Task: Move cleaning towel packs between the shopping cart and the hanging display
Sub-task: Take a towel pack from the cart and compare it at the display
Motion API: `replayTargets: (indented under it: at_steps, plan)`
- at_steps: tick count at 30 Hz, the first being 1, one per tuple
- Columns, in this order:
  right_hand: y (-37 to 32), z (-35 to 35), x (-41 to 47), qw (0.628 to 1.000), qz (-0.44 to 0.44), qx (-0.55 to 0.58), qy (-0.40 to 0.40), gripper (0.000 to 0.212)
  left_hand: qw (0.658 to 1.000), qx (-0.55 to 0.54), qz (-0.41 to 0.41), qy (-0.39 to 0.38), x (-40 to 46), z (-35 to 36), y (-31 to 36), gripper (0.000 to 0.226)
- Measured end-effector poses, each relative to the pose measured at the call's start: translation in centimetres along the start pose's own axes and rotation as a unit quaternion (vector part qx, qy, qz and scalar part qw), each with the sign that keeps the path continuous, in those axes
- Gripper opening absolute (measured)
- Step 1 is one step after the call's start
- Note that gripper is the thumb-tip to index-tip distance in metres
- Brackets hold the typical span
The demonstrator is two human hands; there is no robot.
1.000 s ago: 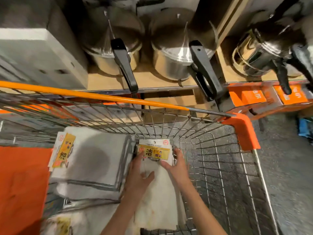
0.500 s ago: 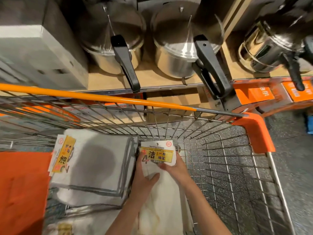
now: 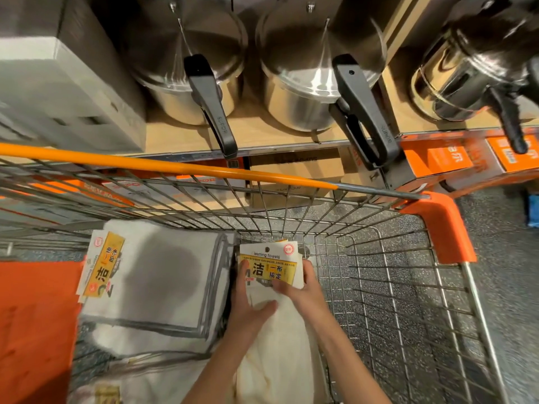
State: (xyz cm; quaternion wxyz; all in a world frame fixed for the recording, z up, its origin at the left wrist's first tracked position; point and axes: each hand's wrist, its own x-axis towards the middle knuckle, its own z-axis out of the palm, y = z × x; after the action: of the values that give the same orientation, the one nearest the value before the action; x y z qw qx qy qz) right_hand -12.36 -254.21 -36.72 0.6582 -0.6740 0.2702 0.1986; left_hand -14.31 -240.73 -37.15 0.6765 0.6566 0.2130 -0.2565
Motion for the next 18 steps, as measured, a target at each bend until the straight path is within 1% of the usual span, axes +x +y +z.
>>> replayTargets:
  at_steps: [3, 7, 13, 16, 18]
  plan:
    - [-0.4, 0.3, 0.0, 1.000, -0.016, -0.005, 0.010, 0.056, 1.000, -0.001, 0.003, 0.005, 0.3, 0.1, -0.3, 0.094]
    - [-1.0, 0.5, 0.4, 1.000, -0.006, -0.009, -0.010, 0.062, 0.999, 0.024, -0.003, 0.023, 0.2, 0.2, -0.1, 0.101]
    - [-1.5, 0.7, 0.3, 0.997, -0.011, -0.059, 0.043, 0.057, 0.999, 0.044, -0.010, 0.024, 0.4, 0.5, 0.3, 0.101]
    - [-1.7, 0.4, 0.3, 0.998, -0.001, -0.047, 0.031, 0.060, 0.999, 0.044, -0.009, 0.029, 0.4, 0.4, 0.2, 0.104]
    - [-2.0, 0.6, 0.4, 0.998, -0.006, -0.051, 0.037, 0.064, 0.999, 0.039, -0.010, 0.033, 0.5, 0.4, 0.2, 0.103]
